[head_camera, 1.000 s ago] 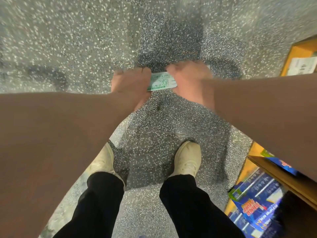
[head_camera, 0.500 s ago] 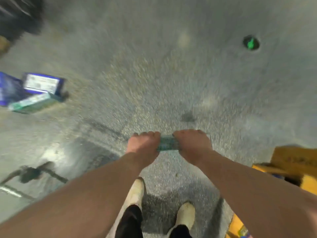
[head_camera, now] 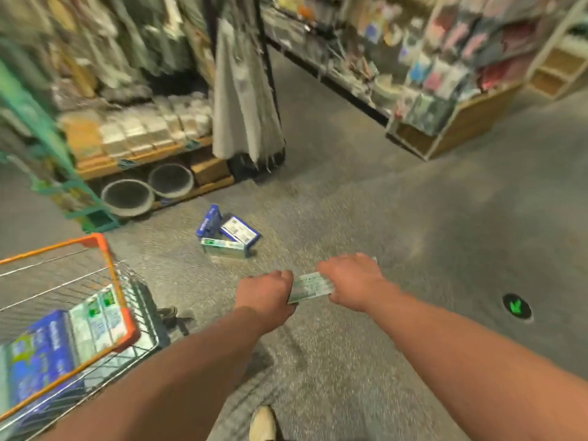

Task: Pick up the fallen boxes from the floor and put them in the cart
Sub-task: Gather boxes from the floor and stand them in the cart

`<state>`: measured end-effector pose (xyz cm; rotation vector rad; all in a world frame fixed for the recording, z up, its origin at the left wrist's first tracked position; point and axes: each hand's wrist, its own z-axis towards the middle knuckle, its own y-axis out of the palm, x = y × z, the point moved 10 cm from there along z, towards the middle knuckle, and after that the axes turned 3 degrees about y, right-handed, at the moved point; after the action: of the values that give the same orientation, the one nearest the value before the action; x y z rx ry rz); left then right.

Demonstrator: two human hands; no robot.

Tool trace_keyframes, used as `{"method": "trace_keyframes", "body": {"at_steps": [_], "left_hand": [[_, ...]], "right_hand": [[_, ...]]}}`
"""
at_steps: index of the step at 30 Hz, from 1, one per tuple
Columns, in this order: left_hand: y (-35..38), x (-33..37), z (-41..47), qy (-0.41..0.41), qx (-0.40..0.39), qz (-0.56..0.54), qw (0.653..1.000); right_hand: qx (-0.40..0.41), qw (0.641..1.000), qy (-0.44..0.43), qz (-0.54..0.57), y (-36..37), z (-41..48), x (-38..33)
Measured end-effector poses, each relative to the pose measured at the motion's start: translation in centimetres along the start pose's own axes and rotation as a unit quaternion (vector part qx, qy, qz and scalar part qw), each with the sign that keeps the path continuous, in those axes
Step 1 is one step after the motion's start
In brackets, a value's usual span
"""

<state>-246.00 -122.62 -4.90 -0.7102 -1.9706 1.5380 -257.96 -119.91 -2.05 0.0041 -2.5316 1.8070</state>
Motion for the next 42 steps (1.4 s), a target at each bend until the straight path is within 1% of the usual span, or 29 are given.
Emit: {"method": "trace_keyframes", "body": {"at_steps": [4, 8, 13, 16, 19, 21, 23, 28, 31, 35, 39, 42], "left_hand": [[-4.6, -7.9, -2.0, -0.065, 0.038, -0.033, 0.997], [-8.2, -16.2, -4.2, -0.142, 0.083, -0.032, 0.986], [-8.9, -25.3, -8.7, -0.249, 0.097, -0.035, 0.963], [-8.2, -29.9, -11.9, -0.321, 0.100, -0.032, 0.941], [-7.5, -33.8, -15.2, -0.415, 0.100, -0.039, 0.903], [-7.3, -35.4, -17.1, -0.457, 0.105, -0.036, 0.883], [-6.9, -36.7, -18.8, -0.512, 0.098, -0.041, 0.852], [-5.8, -37.4, -22.3, -0.629, 0.094, -0.063, 0.769], [-4.3, -37.0, -24.2, -0.687, 0.088, -0.089, 0.716], [-1.5, -38.6, -25.6, -0.721, 0.066, -0.112, 0.680], [1.8, -41.9, -25.7, -0.738, 0.069, -0.156, 0.652], [5.3, -44.9, -25.7, -0.743, 0.069, -0.199, 0.636]], "right_hand": [[0.024, 0.996, -0.066, -0.064, -6.9, 4.8, -6.7], [0.067, 0.985, -0.131, -0.094, -12.0, 9.9, -13.7], [0.093, 0.958, -0.245, -0.116, -15.0, 14.8, -23.9], [0.092, 0.936, -0.321, -0.114, -15.4, 17.3, -29.9], [0.102, 0.900, -0.406, -0.120, -15.9, 19.3, -36.0], [0.113, 0.876, -0.451, -0.125, -16.2, 20.0, -39.2], [0.117, 0.842, -0.514, -0.115, -16.0, 20.8, -42.4], [0.105, 0.756, -0.633, -0.125, -15.2, 21.5, -48.7], [0.095, 0.709, -0.683, -0.144, -14.1, 20.7, -51.6], [0.076, 0.672, -0.713, -0.185, -11.0, 21.5, -55.4], [0.057, 0.647, -0.730, -0.214, -8.6, 23.9, -59.5], [0.027, 0.638, -0.728, -0.250, -5.9, 26.3, -62.8]]}}
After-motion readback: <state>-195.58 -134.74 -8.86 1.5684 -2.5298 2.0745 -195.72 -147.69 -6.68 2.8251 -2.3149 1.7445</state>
